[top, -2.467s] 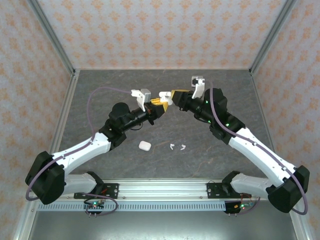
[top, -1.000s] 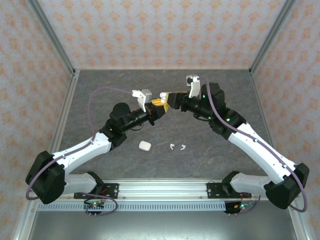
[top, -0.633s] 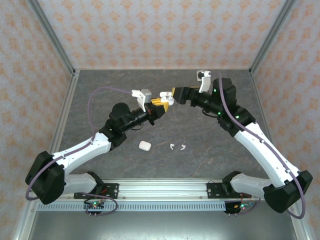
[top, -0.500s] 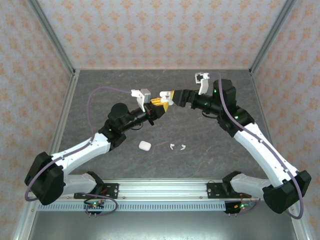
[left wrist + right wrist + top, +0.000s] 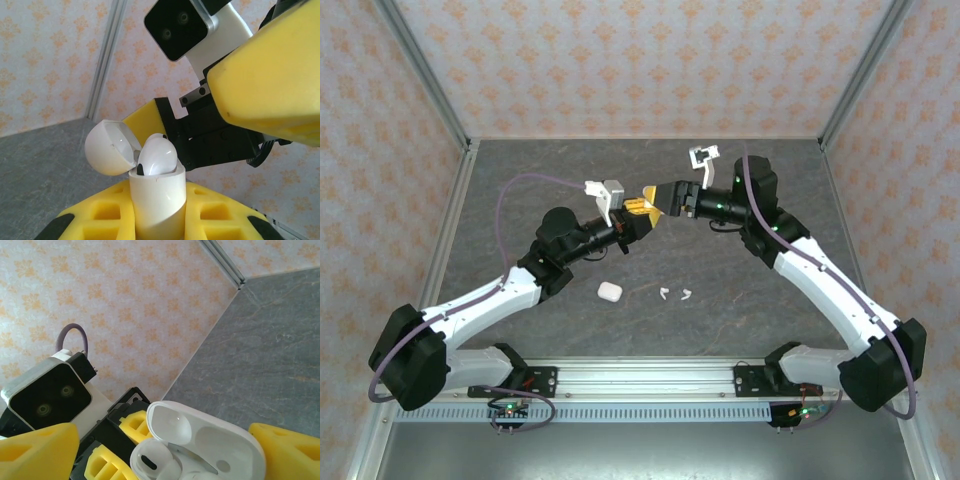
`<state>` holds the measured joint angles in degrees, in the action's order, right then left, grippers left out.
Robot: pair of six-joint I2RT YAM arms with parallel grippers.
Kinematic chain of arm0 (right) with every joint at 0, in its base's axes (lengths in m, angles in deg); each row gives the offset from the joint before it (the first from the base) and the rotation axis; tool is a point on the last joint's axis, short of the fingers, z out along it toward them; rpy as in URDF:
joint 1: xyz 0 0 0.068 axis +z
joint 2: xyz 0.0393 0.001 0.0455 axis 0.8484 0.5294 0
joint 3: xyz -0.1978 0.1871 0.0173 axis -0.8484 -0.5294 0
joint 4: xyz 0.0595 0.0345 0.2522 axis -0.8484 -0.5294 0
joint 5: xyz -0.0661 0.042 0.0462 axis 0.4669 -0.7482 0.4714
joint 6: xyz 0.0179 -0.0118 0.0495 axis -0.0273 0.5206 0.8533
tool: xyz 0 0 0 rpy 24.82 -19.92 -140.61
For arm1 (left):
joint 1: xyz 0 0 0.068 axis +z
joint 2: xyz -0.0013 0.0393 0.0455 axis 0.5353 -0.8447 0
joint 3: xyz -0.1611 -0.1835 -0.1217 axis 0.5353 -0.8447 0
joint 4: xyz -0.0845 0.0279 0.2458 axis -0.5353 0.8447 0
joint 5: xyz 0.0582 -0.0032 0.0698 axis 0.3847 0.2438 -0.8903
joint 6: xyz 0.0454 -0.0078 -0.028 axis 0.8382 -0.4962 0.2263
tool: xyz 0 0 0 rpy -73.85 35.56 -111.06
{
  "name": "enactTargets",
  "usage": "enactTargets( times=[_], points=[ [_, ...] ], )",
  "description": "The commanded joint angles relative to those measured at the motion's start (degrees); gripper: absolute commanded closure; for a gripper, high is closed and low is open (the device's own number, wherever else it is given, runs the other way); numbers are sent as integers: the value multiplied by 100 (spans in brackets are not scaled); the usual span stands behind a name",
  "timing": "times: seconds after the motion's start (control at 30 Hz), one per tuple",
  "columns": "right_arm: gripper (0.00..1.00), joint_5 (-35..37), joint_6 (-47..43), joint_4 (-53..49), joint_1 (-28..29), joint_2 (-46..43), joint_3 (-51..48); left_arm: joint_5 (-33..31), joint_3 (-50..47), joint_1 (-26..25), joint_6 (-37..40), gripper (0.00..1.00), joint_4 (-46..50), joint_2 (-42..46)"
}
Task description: Insert the wireless bluetooth earbuds into the charging case
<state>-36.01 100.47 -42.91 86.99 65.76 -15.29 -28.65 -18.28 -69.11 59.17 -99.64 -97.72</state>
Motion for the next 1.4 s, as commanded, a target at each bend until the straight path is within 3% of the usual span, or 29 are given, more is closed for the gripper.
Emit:
enactTargets(
  times=[0.0,0.43,0.6,0.7,0.93,1.2,1.37],
  points=[
    [15,-91,-217,231,23,-132,323,119,138,-34,182,100,-60,81],
    [15,287,-1049,-759,16,-662,230,-85,105,-35,248,100,112,133],
    [14,1145,-1608,-1830,5,-770,461,-363,175,-34,295,100,416,154],
    [14,2008,-1790,-2407,-36,-830,570,-618,290,-30,390,100,856,118],
    [13,4192,-1762,-3690,-70,-775,476,-541,435,354,113,100,1469,-430],
    [12,4760,-1659,-3824,-73,-1047,-301,-1038,445,654,-486,100,2245,-1283],
    [12,4848,-1713,-3843,-73,-982,-361,-1026,455,661,-740,100,2691,-1686]
  ],
)
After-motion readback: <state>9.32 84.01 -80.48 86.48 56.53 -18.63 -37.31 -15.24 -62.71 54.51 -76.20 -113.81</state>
